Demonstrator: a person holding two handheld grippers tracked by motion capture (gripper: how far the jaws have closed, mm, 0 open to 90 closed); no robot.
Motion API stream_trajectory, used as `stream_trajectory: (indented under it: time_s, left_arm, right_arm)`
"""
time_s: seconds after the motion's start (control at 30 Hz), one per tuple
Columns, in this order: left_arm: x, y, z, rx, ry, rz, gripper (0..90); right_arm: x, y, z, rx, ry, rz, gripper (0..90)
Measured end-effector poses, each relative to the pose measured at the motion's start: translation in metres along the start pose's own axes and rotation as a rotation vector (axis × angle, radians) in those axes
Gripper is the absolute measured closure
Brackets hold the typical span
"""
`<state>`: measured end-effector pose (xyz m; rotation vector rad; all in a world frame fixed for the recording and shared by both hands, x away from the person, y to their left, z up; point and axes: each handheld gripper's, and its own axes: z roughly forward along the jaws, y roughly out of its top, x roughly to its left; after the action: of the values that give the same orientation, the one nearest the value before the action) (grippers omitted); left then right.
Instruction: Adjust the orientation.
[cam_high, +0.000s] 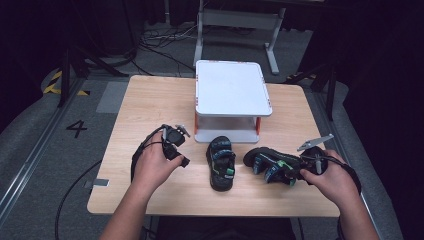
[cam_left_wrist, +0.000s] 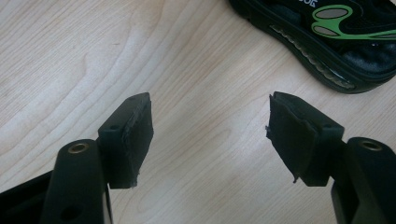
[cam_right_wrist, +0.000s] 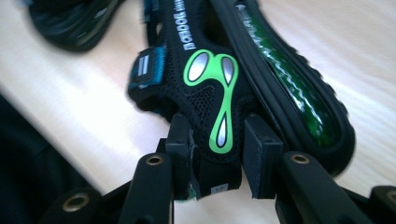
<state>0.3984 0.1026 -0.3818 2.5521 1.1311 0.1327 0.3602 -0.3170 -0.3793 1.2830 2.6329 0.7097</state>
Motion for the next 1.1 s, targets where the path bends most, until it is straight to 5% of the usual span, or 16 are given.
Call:
stream_trajectory:
  time_s: [0.2,0.4,0.67,0.87,0.97,1.1]
  left_arm:
    - [0.0,-0.001,0.0,-0.003,-0.002,-0.003,31.8]
    - [0.003,-0.009,-0.002,-0.002,0.0,-0.032,31.7]
    - [0.008,-0.017,-0.002,0.0,-0.001,-0.06,31.4]
    - [0.009,-0.016,-0.001,0.003,0.002,-0.062,31.3]
    - [0.007,-0.013,-0.001,0.006,0.0,-0.051,31.2]
    - [0.005,-0.011,0.001,0.009,-0.003,-0.041,31.2]
  right_arm:
    - [-0.023,0.004,0.01,-0.05,-0.069,0.053,67.4]
    - [-0.042,0.014,0.024,-0.04,-0.123,0.083,67.8]
    - [-0.06,0.025,0.045,-0.045,-0.184,0.066,63.7]
    - [-0.06,0.023,0.019,-0.128,-0.178,0.096,52.6]
    - [-0.056,0.019,0.006,-0.117,-0.182,0.126,52.7]
    - [-0.05,0.02,0.009,-0.093,-0.184,0.093,57.8]
